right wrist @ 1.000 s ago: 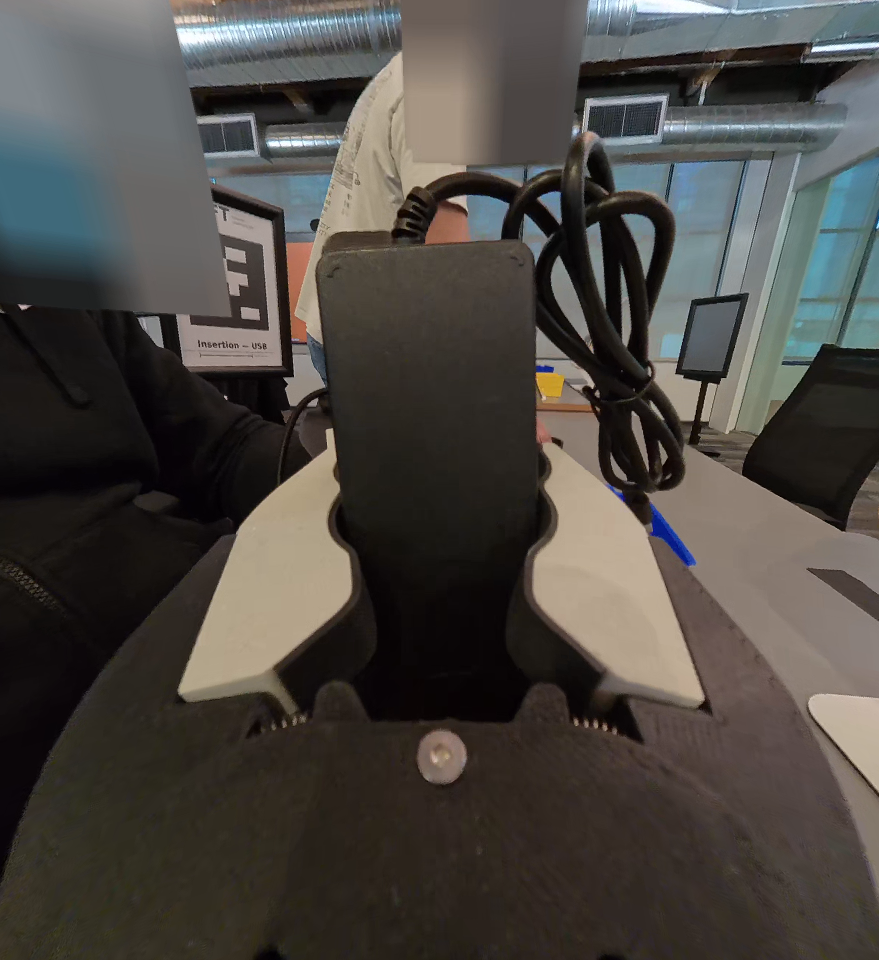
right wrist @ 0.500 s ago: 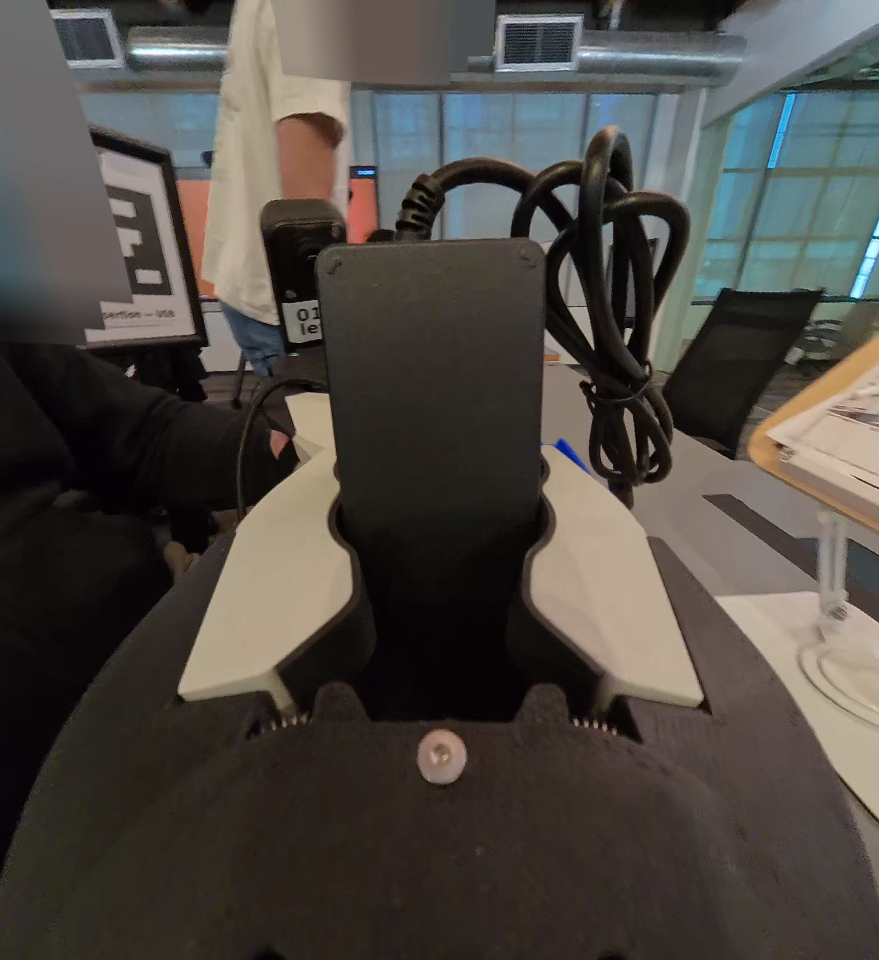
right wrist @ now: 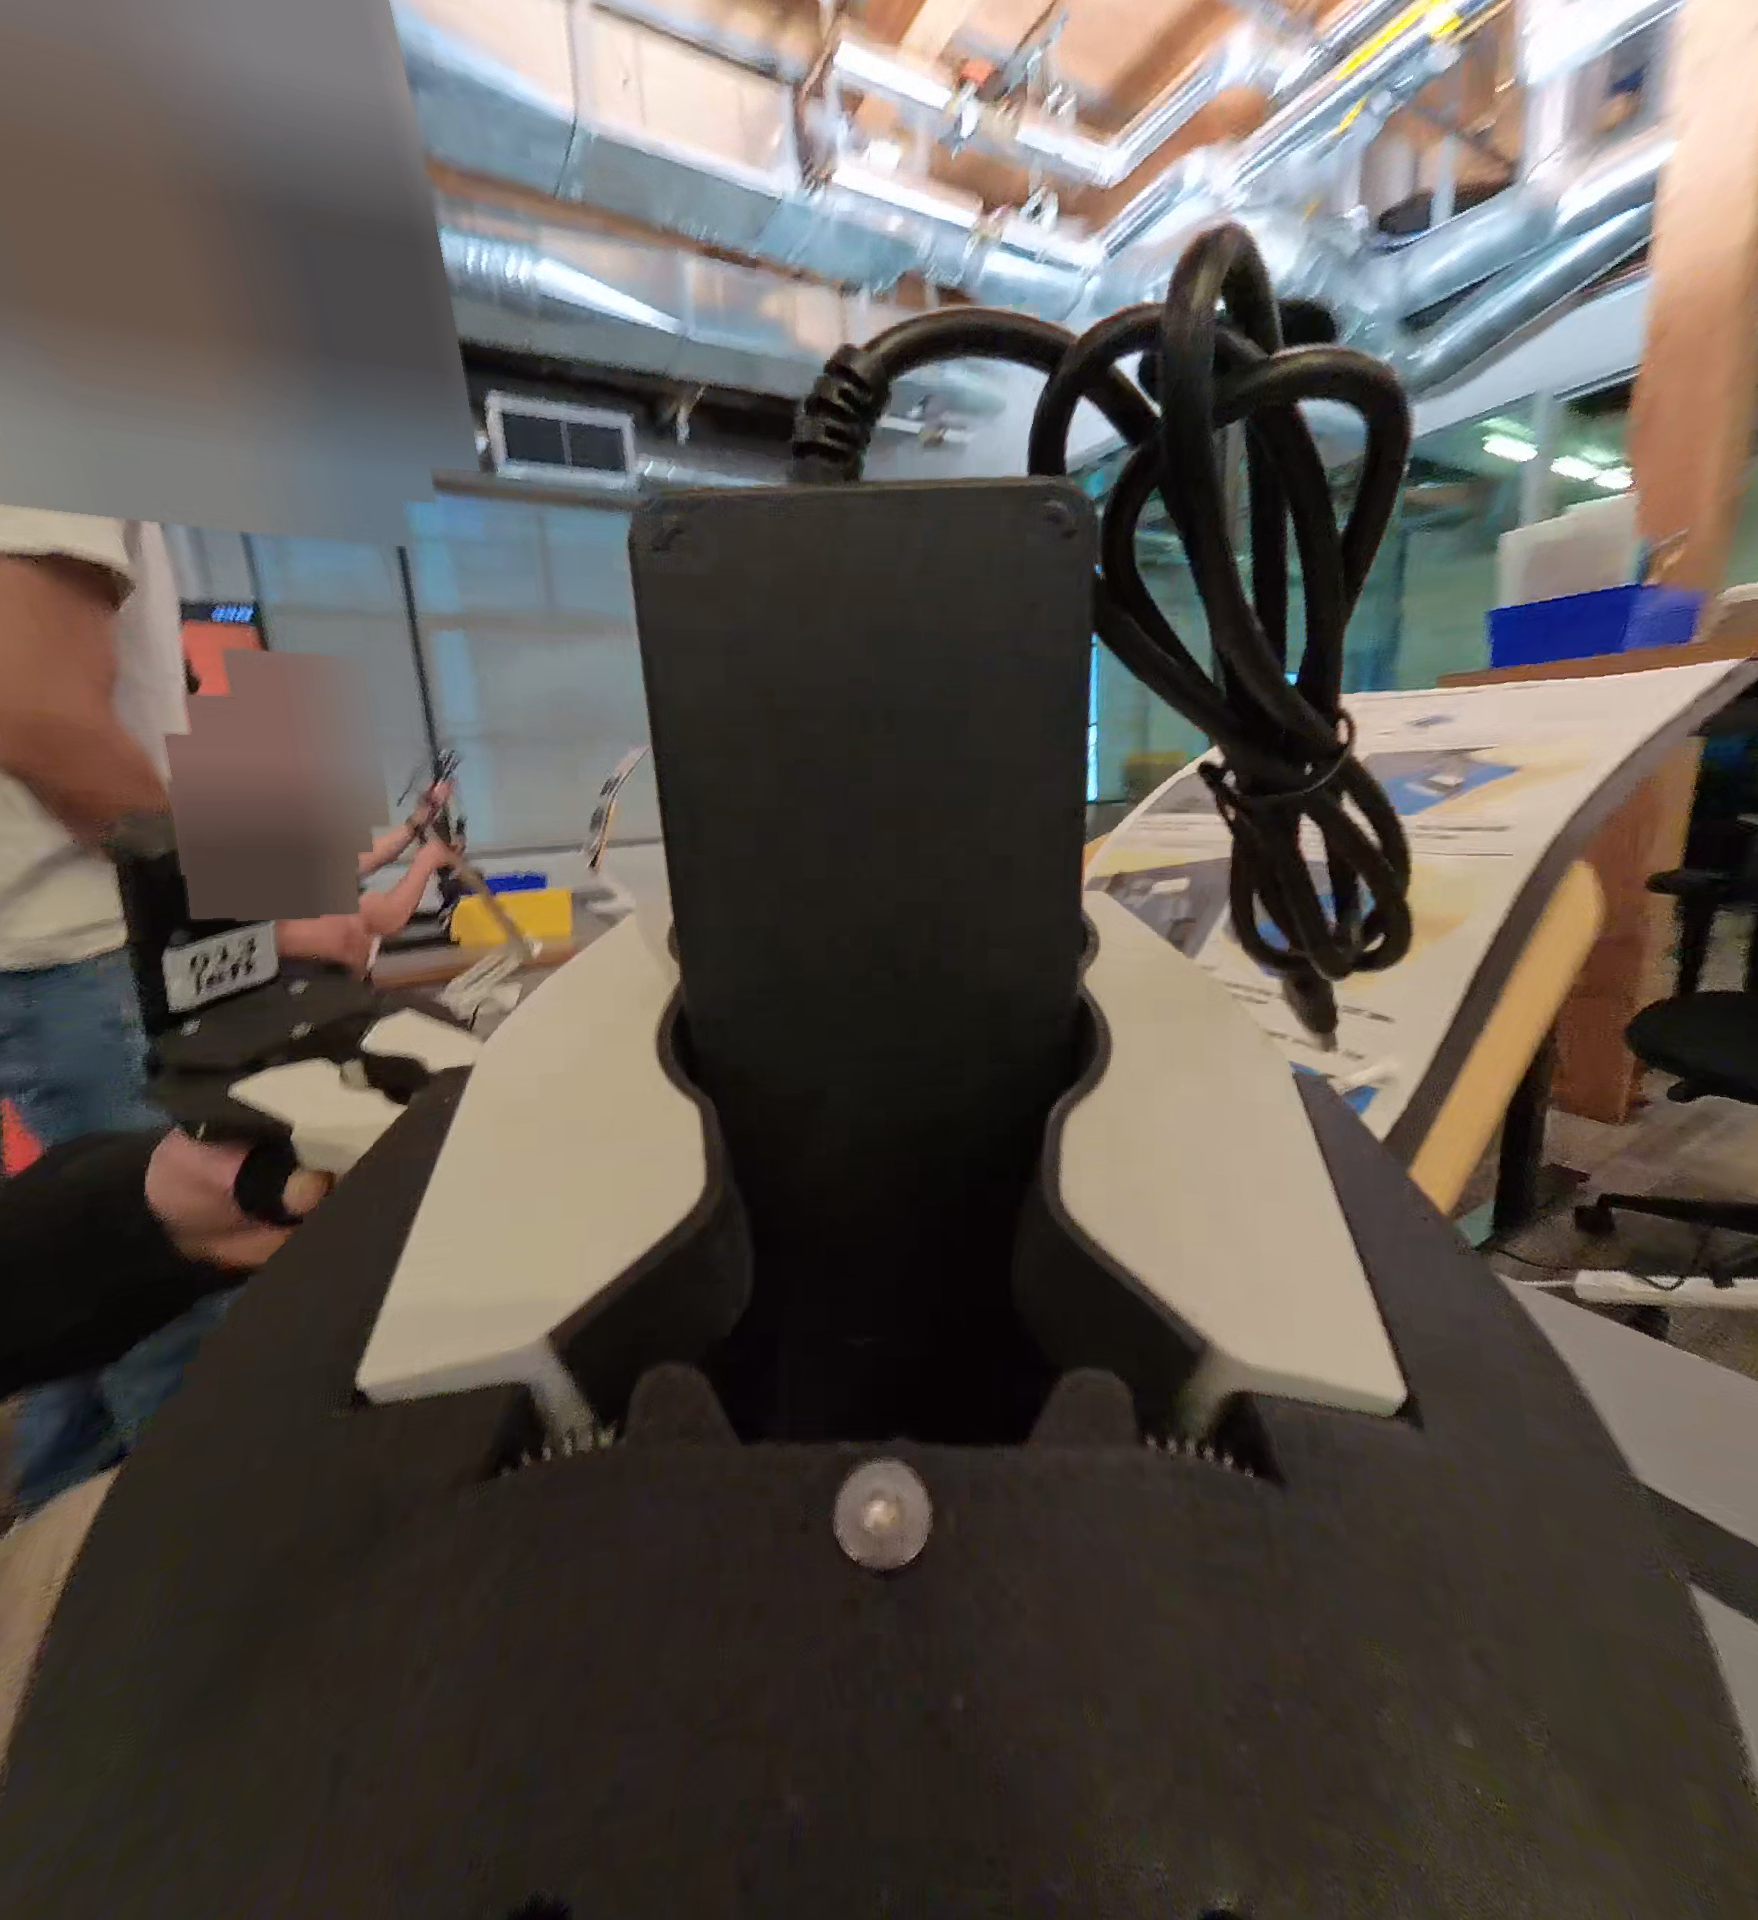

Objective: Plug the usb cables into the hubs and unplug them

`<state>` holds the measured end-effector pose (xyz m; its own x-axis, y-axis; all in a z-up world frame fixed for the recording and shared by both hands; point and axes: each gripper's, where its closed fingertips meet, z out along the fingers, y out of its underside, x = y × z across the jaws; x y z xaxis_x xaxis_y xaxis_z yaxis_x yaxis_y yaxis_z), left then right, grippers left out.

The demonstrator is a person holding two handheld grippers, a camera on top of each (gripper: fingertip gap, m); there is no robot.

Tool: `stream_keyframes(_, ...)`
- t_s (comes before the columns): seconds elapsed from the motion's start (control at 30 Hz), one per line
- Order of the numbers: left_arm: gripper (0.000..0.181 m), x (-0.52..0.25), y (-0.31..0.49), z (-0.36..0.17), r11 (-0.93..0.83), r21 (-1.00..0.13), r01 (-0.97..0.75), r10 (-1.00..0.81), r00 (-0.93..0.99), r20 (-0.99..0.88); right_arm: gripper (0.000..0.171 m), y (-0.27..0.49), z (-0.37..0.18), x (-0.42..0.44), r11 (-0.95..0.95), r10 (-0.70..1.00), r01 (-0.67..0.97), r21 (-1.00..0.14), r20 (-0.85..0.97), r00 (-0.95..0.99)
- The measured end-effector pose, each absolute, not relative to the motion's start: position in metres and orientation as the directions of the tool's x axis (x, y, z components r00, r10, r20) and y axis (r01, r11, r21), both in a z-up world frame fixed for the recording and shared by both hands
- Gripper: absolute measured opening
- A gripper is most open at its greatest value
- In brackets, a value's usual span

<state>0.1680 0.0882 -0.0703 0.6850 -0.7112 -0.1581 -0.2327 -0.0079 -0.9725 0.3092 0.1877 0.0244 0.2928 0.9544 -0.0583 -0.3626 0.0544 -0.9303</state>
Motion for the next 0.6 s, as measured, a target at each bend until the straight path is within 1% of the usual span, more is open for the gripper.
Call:
stream_keyframes(0.03, 0.017, 0.167, 0.089, -0.07, -0.007, -0.973, -0.231, -0.709, 0.687, -0.158, 0.066, 0.193, 0.026, 0.316, 0.038, 0.946, -0.384, -0.923, -0.091, 0.311)
stream_keyframes(0.13, 0.017, 0.165, 0.089, -0.07, -0.008, -0.975, -0.224, -0.708, 0.69, -0.153, 0.064, 0.213, 0.007, 0.329, -0.02, 0.91, -0.416, -0.909, -0.189, 0.37)
stream_keyframes(0.37, 0.017, 0.162, 0.092, -0.078, -0.016, -0.971, -0.239, -0.699, 0.697, -0.16, 0.063, 0.257, -0.1, 0.347, -0.211, 0.73, -0.283, -0.936, -0.343, 0.59)
stream_keyframes(0.47, 0.016, 0.161, 0.094, -0.08, -0.022, -0.97, -0.241, -0.696, 0.7, -0.158, 0.064, 0.266, -0.143, 0.355, -0.334, 0.629, -0.153, -0.93, -0.341, 0.698)
stream_keyframes(0.53, 0.016, 0.16, 0.095, -0.081, -0.027, -0.971, -0.239, -0.696, 0.702, -0.153, 0.063, 0.268, -0.17, 0.364, -0.4, 0.577, -0.001, -0.916, -0.253, 0.777)
stream_keyframes(0.57, 0.016, 0.16, 0.095, -0.082, -0.031, -0.971, -0.238, -0.696, 0.702, -0.151, 0.067, 0.269, -0.183, 0.368, -0.444, 0.553, 0.067, -0.893, -0.214, 0.806)
stream_keyframes(0.6, 0.016, 0.16, 0.096, -0.084, -0.033, -0.971, -0.239, -0.697, 0.701, -0.148, 0.064, 0.267, -0.194, 0.371, -0.485, 0.544, 0.132, -0.865, -0.18, 0.819)
